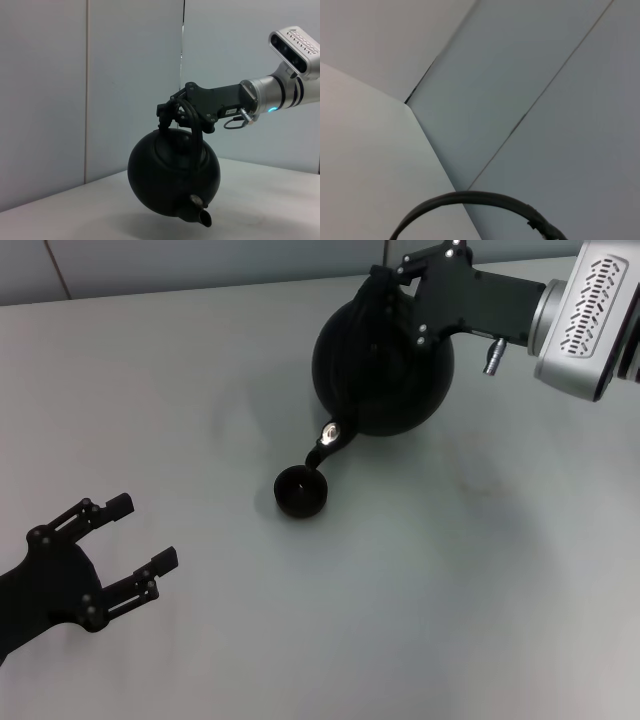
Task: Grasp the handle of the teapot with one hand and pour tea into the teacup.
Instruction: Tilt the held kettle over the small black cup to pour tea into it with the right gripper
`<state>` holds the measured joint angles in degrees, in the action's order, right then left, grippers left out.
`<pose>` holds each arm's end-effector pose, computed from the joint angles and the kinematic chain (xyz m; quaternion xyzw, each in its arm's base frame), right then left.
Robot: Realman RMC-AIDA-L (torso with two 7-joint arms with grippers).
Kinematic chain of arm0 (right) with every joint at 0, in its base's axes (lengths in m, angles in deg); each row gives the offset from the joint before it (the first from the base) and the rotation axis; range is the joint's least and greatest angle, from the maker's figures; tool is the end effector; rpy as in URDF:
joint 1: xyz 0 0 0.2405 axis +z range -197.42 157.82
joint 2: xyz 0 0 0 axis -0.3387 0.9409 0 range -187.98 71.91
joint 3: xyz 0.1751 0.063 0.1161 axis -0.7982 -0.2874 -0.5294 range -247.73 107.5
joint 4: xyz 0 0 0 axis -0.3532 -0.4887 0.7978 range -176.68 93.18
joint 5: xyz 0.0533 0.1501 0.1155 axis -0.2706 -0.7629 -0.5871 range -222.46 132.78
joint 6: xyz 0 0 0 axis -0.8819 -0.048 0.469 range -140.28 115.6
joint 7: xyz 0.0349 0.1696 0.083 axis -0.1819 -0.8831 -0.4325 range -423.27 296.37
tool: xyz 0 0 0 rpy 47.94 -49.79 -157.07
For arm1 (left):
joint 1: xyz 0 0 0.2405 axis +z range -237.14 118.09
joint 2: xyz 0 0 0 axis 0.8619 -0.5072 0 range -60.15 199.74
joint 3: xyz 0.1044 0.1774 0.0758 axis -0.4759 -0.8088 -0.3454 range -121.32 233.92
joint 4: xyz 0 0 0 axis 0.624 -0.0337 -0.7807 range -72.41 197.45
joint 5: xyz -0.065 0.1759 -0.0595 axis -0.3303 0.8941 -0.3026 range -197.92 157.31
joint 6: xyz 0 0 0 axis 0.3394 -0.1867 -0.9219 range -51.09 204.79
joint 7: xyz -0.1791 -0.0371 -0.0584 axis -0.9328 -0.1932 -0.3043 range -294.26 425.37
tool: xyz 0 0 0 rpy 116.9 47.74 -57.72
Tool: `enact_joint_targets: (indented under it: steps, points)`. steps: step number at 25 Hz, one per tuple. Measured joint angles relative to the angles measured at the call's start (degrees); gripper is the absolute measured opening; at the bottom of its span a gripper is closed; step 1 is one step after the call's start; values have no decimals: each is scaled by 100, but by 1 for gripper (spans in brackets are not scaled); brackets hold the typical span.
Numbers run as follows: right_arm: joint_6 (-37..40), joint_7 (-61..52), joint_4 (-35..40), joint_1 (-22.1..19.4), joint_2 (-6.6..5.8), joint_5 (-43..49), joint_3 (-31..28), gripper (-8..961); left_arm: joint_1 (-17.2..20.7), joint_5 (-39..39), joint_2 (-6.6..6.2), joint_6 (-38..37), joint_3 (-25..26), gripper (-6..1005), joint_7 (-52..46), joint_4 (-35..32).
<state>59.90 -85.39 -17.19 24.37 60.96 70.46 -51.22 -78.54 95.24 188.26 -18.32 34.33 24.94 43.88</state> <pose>0.1796 0.4084 -0.0120 -0.8982 -0.1553 0.1627 0.3777 -0.2581 0.2500 -0.0314 -0.9052 -0.1355 -0.3181 0.2471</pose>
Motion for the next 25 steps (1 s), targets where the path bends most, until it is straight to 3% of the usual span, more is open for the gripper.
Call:
enact_joint_targets:
  steps: [25]
  points:
    - [15, 579, -75, 73, 35, -70, 132, 76, 1, -50, 0, 18, 9, 808, 0, 81]
